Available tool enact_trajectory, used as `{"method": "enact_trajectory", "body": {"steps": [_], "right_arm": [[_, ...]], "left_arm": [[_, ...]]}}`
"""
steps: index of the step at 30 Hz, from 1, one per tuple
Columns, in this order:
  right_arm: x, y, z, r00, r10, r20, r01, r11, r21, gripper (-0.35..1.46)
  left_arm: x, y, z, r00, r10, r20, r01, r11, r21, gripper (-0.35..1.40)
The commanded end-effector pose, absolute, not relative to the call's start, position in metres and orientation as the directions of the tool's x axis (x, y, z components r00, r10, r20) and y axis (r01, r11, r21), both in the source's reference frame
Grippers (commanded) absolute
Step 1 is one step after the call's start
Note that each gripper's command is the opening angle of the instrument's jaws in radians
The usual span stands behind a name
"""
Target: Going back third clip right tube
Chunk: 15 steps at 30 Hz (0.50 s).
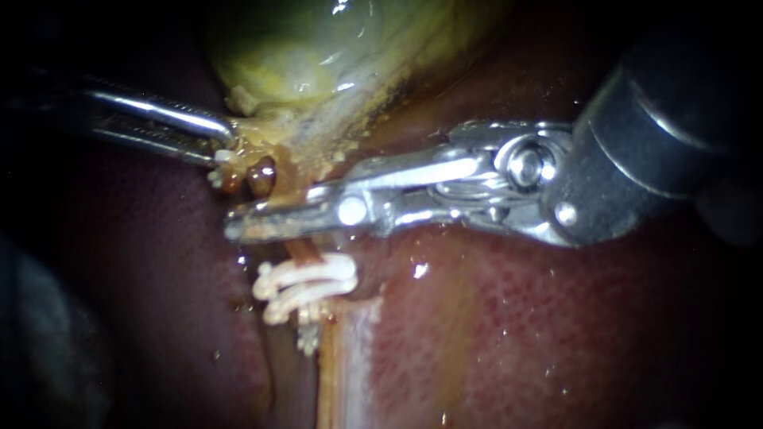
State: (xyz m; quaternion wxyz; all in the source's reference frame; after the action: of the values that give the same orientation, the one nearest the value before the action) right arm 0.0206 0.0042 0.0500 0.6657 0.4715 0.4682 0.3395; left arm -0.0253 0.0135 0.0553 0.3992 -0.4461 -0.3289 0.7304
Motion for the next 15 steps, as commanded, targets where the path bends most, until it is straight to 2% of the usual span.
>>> {"method": "enact_trajectory", "body": {"steps": [1, 3, 5, 7, 12, 15], "right_arm": [[0.0206, 0.0042, 0.0501, 0.327, 0.895, -0.304, -0.007, 0.323, 0.946, -0.35], [0.0206, 0.0041, 0.0501, 0.324, 0.896, -0.305, -0.002, 0.323, 0.946, -0.34], [0.0207, 0.0037, 0.0507, 0.325, 0.894, -0.308, -0.003, 0.327, 0.945, 0.06], [0.0208, 0.0030, 0.0517, 0.328, 0.885, -0.332, 0.005, 0.349, 0.937, 0.33], [0.0206, 0.0011, 0.0550, 0.329, 0.855, -0.401, 0.021, 0.418, 0.908, 0.46], [0.0200, 0.0005, 0.0568, 0.291, 0.838, -0.462, -0.022, 0.489, 0.872, 0.49]], "left_arm": [[-0.0253, 0.0134, 0.0553, -0.283, 0.877, -0.389, -0.291, -0.465, -0.836, -0.35], [-0.0253, 0.0135, 0.0553, -0.283, 0.877, -0.389, -0.291, -0.465, -0.836, -0.35], [-0.0253, 0.0134, 0.0553, -0.283, 0.877, -0.389, -0.291, -0.465, -0.836, -0.35], [-0.0253, 0.0134, 0.0554, -0.283, 0.877, -0.389, -0.291, -0.465, -0.836, -0.35], [-0.0253, 0.0134, 0.0554, -0.283, 0.877, -0.389, -0.291, -0.465, -0.836, -0.35], [-0.0253, 0.0134, 0.0554, -0.283, 0.877, -0.389, -0.291, -0.465, -0.836, -0.35]]}}
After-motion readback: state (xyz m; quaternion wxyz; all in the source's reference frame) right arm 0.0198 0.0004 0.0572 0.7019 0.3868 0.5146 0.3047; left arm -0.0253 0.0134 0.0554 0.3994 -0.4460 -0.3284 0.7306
